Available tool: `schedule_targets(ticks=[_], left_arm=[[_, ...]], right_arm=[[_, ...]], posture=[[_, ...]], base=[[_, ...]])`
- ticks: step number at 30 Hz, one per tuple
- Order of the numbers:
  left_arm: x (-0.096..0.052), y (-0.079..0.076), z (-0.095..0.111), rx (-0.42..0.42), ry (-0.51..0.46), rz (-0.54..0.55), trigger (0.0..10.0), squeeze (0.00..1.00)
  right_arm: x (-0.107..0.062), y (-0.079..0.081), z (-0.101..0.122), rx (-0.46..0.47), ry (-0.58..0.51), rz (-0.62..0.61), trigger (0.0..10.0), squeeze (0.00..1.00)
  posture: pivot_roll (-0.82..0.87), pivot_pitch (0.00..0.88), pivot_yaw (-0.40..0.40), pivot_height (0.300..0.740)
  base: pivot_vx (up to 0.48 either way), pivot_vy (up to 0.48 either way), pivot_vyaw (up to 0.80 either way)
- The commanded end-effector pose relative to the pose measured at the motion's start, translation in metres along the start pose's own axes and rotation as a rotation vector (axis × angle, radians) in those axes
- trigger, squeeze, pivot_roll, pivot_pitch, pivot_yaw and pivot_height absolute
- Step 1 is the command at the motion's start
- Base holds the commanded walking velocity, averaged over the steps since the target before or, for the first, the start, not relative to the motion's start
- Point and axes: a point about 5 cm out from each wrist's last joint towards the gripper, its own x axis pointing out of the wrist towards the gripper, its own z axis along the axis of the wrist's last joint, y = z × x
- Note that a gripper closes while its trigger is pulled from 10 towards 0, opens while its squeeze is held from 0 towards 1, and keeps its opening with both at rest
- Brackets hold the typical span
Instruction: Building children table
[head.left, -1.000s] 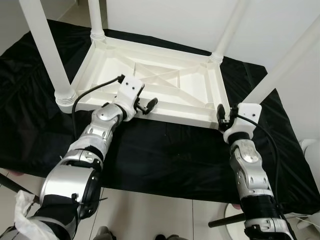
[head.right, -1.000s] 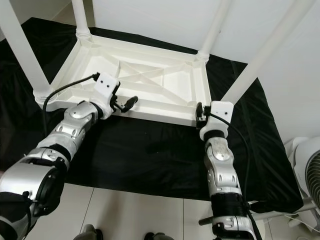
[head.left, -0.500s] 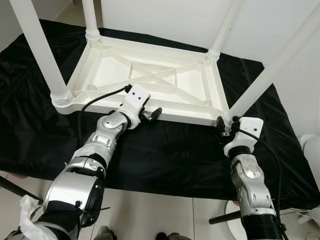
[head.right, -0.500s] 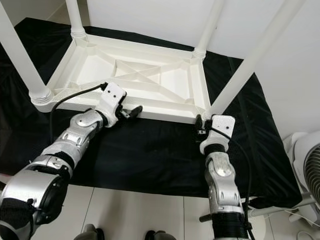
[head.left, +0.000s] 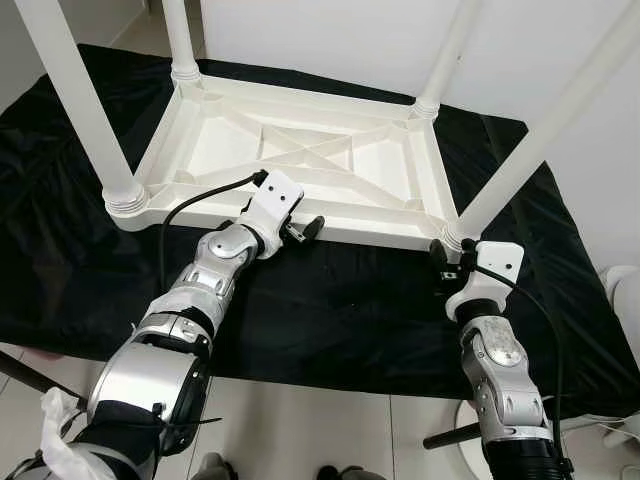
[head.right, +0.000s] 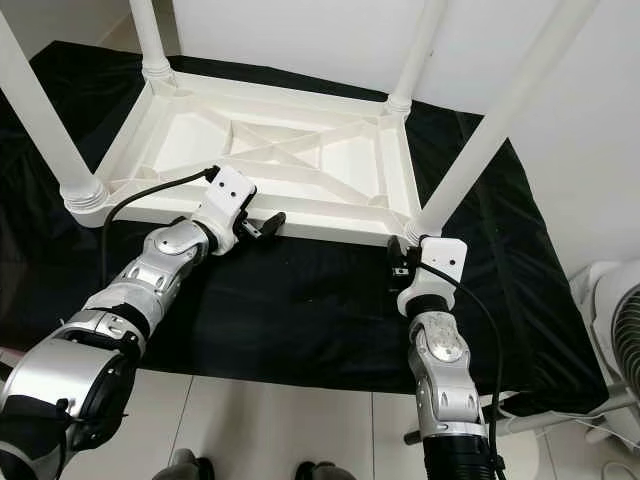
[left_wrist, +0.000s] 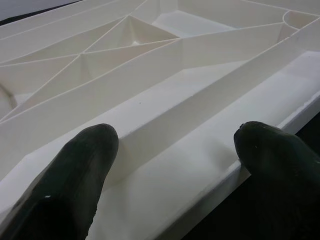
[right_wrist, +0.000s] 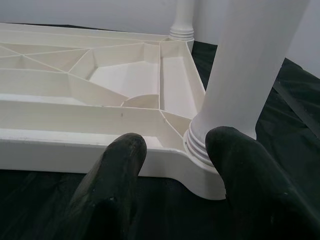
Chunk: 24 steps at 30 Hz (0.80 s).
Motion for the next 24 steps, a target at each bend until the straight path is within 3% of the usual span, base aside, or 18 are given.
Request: schedule_targets(ticks=[1,3,8,10,13,24], left_arm=[[0.0,-0.022,-0.02,-0.045,0.109,-0.211,10.0,0.0],[0.0,-0.021,-0.022,-0.079,0.129,-0.198,10.0,0.0],[-0.001,-0.02,-0.025,-0.069,0.16,-0.196,10.0,0.0],[-0.002,-0.021,-0.02,-0.056,0.115,-0.252,10.0,0.0],[-0.005,-0.021,-0.004,-0.104,-0.025,-0.343,10.0,0.0],[-0.012,-0.02,-0.003,-0.08,-0.04,-0.419,10.0,0.0]], right_arm=[[-0.003,-0.001,-0.001,0.008,0.01,-0.016,10.0,0.0],[-0.003,-0.001,-0.002,0.013,0.014,-0.02,10.0,0.0],[-0.006,0.001,-0.003,0.02,0.021,-0.018,10.0,0.0],[-0.007,0.0,-0.004,0.018,0.024,-0.017,10.0,0.0],[-0.008,-0.004,-0.005,0.011,0.029,-0.028,10.0,0.0],[-0.012,0.0,-0.006,0.023,0.034,-0.025,10.0,0.0]], posture=[[-0.12,0.133,-0.058,0.74],[-0.13,0.13,-0.058,0.74],[-0.13,0.131,-0.054,0.74],[-0.12,0.133,-0.051,0.74],[-0.12,0.135,-0.049,0.74],[-0.13,0.144,-0.042,0.74]], base=[[0.0,0.0,0.0],[0.0,0.0,0.0],[0.0,0.0,0.0],[0.0,0.0,0.0],[0.0,0.0,0.0],[0.0,0.0,0.0]])
